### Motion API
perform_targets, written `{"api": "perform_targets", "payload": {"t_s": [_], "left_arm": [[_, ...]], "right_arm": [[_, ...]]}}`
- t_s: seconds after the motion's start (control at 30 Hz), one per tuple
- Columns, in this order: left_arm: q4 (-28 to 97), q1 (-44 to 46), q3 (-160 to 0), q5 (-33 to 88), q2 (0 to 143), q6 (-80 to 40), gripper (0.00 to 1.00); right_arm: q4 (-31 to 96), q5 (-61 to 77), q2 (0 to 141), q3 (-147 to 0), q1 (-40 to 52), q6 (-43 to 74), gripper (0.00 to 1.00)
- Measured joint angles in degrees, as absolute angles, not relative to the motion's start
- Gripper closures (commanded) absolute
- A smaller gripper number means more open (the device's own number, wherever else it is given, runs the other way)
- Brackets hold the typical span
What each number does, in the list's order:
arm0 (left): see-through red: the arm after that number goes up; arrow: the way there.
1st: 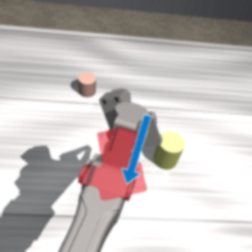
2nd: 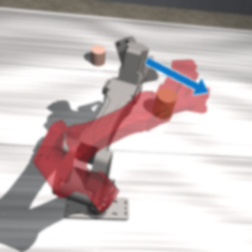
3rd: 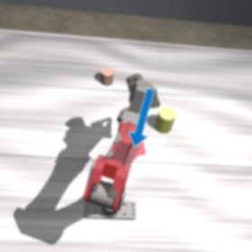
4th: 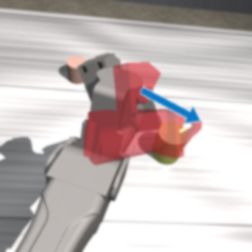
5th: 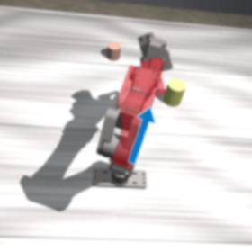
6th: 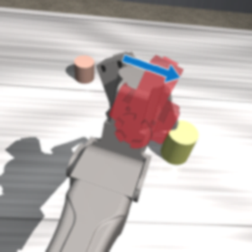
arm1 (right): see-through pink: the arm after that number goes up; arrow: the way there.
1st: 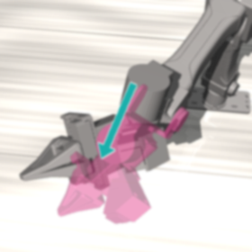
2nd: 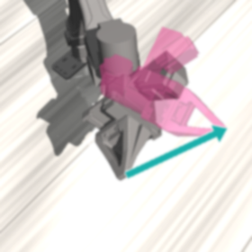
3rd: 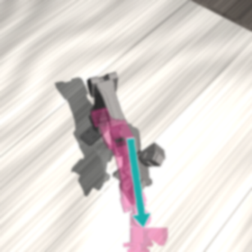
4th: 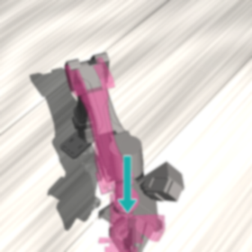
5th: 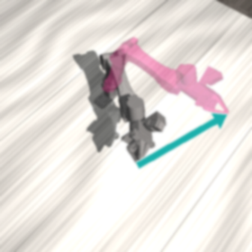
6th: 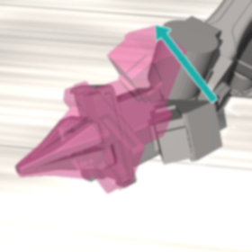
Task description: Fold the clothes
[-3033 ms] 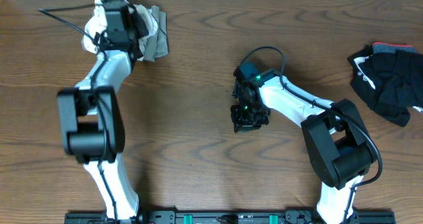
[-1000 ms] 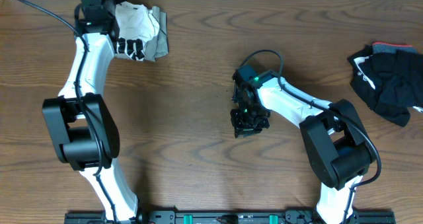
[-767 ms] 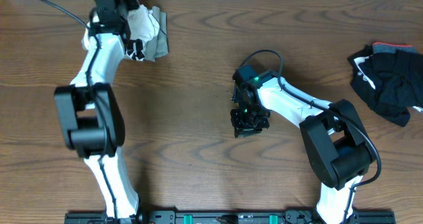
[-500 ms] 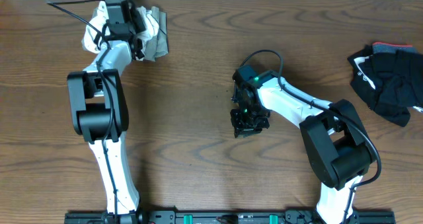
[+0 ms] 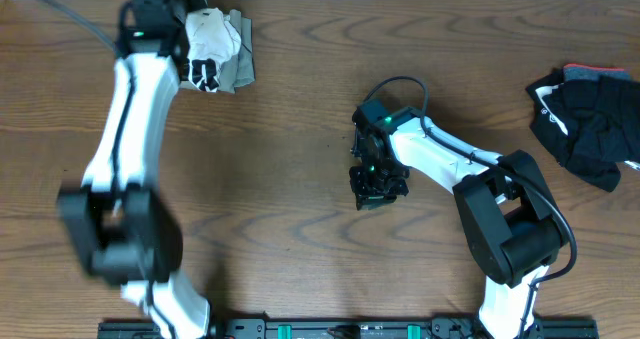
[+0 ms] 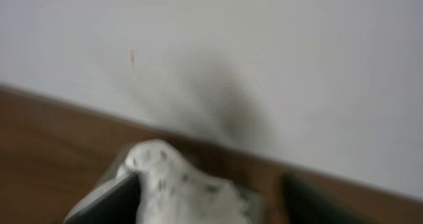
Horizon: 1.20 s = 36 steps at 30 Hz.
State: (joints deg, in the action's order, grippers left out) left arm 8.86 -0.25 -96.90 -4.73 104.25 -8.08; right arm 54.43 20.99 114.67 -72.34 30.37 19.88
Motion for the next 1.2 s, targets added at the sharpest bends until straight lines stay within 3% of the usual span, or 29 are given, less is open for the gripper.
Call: {"api": "perform_targets", "payload": {"t_s": [0.03,0.27,0.43,0.57,0.6,0.9,1.2], "left_arm": [[11.2,0.4,-97.1,-4.7,100.5,-7.9,0.02],[32.9,2.3,-97.8,-4.7,79.1,-8.0,0.02],[47.8,2.7,-97.8,-1.8,69.2,-8.1,0.02],[57.3,2.7,-97.7,3.0,61.8,-8.1,0.02],[59.0,2.7,-97.7,3.9,60.3,-8.1,0.02],[72.2,2.7,-93.2,7.6,45.6,-10.8,0.02],[72.3,2.7,-78.8,11.3,33.5,-14.7,0.02]], "right_arm": [[54.6,21.0,114.2,-72.2,30.4,19.9,0.79],[57.1,20.5,99.8,-71.7,30.4,19.9,0.73],[62.3,16.1,84.9,-71.7,30.4,20.9,0.6],[66.3,10.6,74.9,-71.7,30.4,23.7,0.21],[67.0,9.4,72.5,-71.7,30.4,24.3,0.01],[72.8,2.3,56.9,-71.7,30.4,29.3,0.01],[78.5,-6.7,48.2,-71.7,30.4,37.4,0.01]]}}
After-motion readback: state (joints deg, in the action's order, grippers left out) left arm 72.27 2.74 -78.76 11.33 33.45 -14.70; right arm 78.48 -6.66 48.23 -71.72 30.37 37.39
